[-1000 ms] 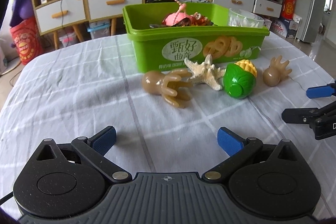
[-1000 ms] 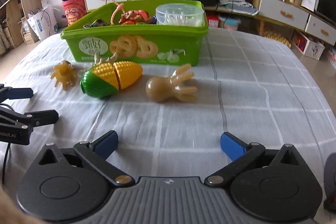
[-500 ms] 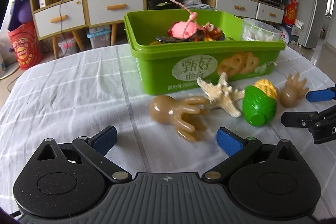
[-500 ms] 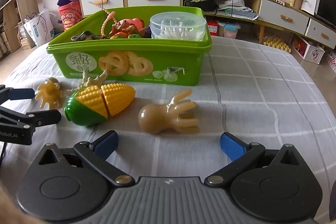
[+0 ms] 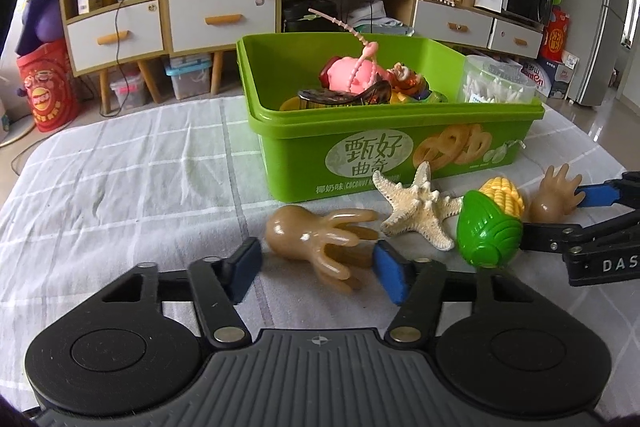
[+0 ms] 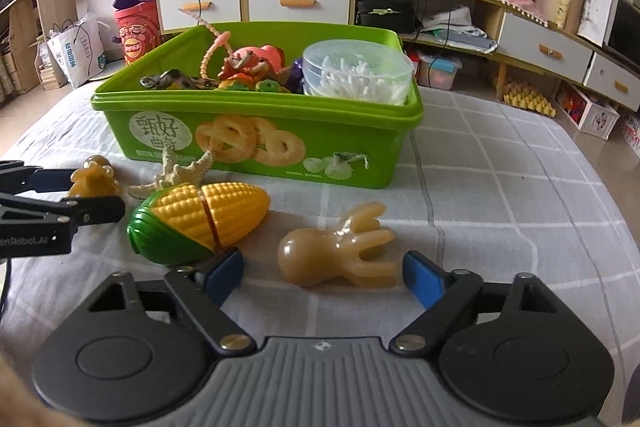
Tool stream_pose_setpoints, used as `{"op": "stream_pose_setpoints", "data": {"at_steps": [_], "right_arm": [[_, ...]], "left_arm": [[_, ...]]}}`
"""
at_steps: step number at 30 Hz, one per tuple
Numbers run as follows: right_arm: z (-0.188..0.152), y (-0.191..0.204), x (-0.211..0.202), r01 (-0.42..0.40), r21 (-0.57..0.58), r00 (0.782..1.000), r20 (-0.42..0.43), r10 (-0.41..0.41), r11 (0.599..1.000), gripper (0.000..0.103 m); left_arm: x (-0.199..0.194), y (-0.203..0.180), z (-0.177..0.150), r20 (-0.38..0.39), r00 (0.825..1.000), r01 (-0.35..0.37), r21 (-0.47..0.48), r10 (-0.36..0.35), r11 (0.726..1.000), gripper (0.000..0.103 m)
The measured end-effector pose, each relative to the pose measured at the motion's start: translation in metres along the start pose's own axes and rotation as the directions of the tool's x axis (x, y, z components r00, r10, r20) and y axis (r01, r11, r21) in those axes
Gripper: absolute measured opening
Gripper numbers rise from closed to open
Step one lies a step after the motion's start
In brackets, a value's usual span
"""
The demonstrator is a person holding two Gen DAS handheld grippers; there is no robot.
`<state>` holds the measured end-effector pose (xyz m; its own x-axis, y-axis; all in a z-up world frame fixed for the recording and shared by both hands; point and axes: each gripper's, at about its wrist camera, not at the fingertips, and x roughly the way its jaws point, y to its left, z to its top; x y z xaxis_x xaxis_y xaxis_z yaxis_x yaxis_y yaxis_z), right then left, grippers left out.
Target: Organize rigid objects
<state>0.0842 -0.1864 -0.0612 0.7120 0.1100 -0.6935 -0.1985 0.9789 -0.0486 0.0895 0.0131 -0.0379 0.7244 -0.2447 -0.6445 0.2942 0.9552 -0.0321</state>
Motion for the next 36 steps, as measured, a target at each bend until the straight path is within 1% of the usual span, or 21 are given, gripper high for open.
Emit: {"op": "stream_pose_setpoints", "data": {"at_steps": [8, 13, 17, 20, 21, 23, 24, 25, 26, 29, 30, 31, 32, 34, 36], "right_arm": [[0.001, 0.004, -0.003, -0.007, -0.035, 1.0, 0.005, 0.008, 0.999, 0.046], [0.003, 0.004, -0.004, -0.006, -0.04, 1.0, -0.008, 0.005, 0.999, 0.046], [0.005, 0.004, -0.005, -0.001, -0.03, 0.999, -0.038, 0.0, 1.0, 0.046], [0.006, 0.005, -0.006, -0.001, -0.025, 0.998, -0.056, -0.001, 1.0, 0.045], [0.007, 0.005, -0.007, -0.002, -0.022, 0.998, -0.062, 0.0, 1.0, 0.045], [0.007, 0.006, -0.008, -0.004, -0.016, 0.997, -0.071, 0.003, 1.0, 0.045], [0.007, 0.006, -0.009, -0.005, -0.013, 0.997, -0.074, 0.004, 1.0, 0.045], [0.008, 0.006, -0.009, -0.006, -0.011, 0.997, -0.077, 0.005, 1.0, 0.045], [0.008, 0.006, -0.01, -0.008, -0.009, 0.997, -0.079, 0.007, 1.0, 0.043], [0.01, 0.006, -0.012, -0.011, -0.003, 0.996, -0.085, 0.011, 1.0, 0.039], [0.01, 0.006, -0.012, -0.012, -0.001, 0.996, -0.087, 0.012, 1.0, 0.034], [0.011, 0.006, -0.013, -0.014, 0.002, 0.996, -0.086, 0.014, 1.0, 0.027], [0.011, 0.005, -0.013, -0.019, 0.005, 0.996, -0.088, 0.02, 1.0, 0.021], [0.012, 0.004, -0.013, -0.024, 0.019, 0.995, -0.093, 0.026, 1.0, 0.018], [0.013, 0.003, -0.013, -0.025, 0.027, 0.995, -0.094, 0.027, 0.999, 0.011]], "left_arm": [[0.0, 0.002, 0.002, -0.01, 1.0, -0.016, -0.038, 0.016, 0.999, 0.062], [-0.001, 0.004, 0.004, -0.026, 0.999, -0.024, -0.069, 0.022, 0.997, 0.062], [-0.004, 0.005, 0.006, -0.038, 0.999, -0.028, -0.089, 0.024, 0.996, 0.062], [-0.006, 0.008, 0.008, -0.043, 0.999, -0.025, -0.122, 0.02, 0.992, 0.061], [-0.007, 0.008, 0.009, -0.047, 0.999, -0.025, -0.132, 0.019, 0.991, 0.06], [-0.009, 0.009, 0.01, -0.05, 0.999, -0.02, -0.15, 0.012, 0.988, 0.053], [-0.009, 0.01, 0.011, -0.056, 0.998, -0.012, -0.158, 0.003, 0.987, 0.037], [-0.009, 0.01, 0.012, -0.067, 0.998, -0.01, -0.165, -0.001, 0.986, 0.033], [-0.009, 0.01, 0.012, -0.075, 0.997, -0.015, -0.172, 0.002, 0.985, 0.035], [-0.008, 0.01, 0.011, -0.079, 0.997, -0.019, -0.167, 0.006, 0.986, 0.034], [-0.008, 0.01, 0.011, -0.082, 0.997, -0.022, -0.164, 0.009, 0.986, 0.031], [-0.007, 0.01, 0.01, -0.084, 0.996, -0.025, -0.163, 0.011, 0.986, 0.028], [-0.007, 0.01, 0.01, -0.086, 0.996, -0.029, -0.163, 0.015, 0.986, 0.027], [-0.008, 0.01, 0.01, -0.084, 0.996, -0.027, -0.166, 0.013, 0.986, 0.026], [-0.009, 0.01, 0.01, -0.08, 0.997, -0.025, -0.169, 0.011, 0.985, 0.025]]}}
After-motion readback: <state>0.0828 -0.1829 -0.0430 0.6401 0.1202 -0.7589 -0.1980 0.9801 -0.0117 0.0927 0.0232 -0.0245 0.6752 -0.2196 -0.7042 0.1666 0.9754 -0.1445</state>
